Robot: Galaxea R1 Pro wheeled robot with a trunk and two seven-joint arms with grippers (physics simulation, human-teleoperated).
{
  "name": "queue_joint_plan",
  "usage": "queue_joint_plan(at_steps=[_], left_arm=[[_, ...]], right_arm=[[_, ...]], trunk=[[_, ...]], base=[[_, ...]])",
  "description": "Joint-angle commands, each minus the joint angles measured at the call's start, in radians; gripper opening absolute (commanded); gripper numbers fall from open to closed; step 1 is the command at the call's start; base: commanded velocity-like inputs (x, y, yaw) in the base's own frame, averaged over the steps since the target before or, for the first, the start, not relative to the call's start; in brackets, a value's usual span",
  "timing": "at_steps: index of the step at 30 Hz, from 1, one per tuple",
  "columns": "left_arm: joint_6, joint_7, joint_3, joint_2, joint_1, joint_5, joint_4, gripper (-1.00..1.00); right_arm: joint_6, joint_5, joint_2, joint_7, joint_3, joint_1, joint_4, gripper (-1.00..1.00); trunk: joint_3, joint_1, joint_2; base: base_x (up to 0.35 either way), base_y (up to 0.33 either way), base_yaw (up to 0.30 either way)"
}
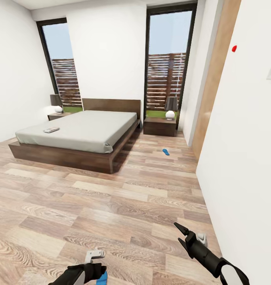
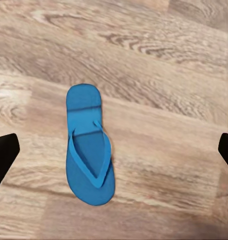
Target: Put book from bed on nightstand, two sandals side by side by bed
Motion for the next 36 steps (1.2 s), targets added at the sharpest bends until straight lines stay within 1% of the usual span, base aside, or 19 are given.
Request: queue_joint_plan(at_steps=[1,6,26,30,33,36], left_arm=[[0.005,-0.002,-0.007,0.001,0.000,0.010,-0.002,1.00],[0.003,-0.012,-0.005,0.003,0.000,0.011,-0.002,1.00],[0.003,-0.010,-0.005,0.002,0.000,0.011,-0.002,1.00],[0.003,-0.010,-0.006,0.002,0.000,0.011,-0.002,1.00],[0.003,-0.011,-0.005,0.002,0.000,0.012,-0.002,1.00],[0.003,-0.011,-0.005,0.001,0.000,0.012,-0.002,1.00]], right_arm=[[0.007,-0.003,0.000,0.001,-0.002,-0.001,0.000,1.00],[0.007,-0.003,0.000,0.000,-0.002,0.000,0.000,1.00],[0.007,-0.003,-0.001,0.001,-0.002,0.000,-0.003,1.00],[0.007,-0.003,-0.016,0.001,-0.002,-0.001,-0.003,1.00],[0.007,-0.004,-0.028,0.001,-0.002,-0.001,-0.003,1.00],[0.007,-0.003,-0.029,0.001,-0.002,-0.001,-0.003,1.00]], trunk=[[-0.004,0.004,-0.008],[-0.020,0.023,-0.043],[-0.082,0.100,-0.183],[-0.095,0.115,-0.211],[-0.107,0.116,-0.211],[-0.118,0.118,-0.212]], base=[[0.000,0.000,0.000],[0.000,0.000,0.000],[0.000,0.000,0.000],[0.000,0.000,0.000],[0.000,0.000,0.000],[0.000,0.000,0.000]])
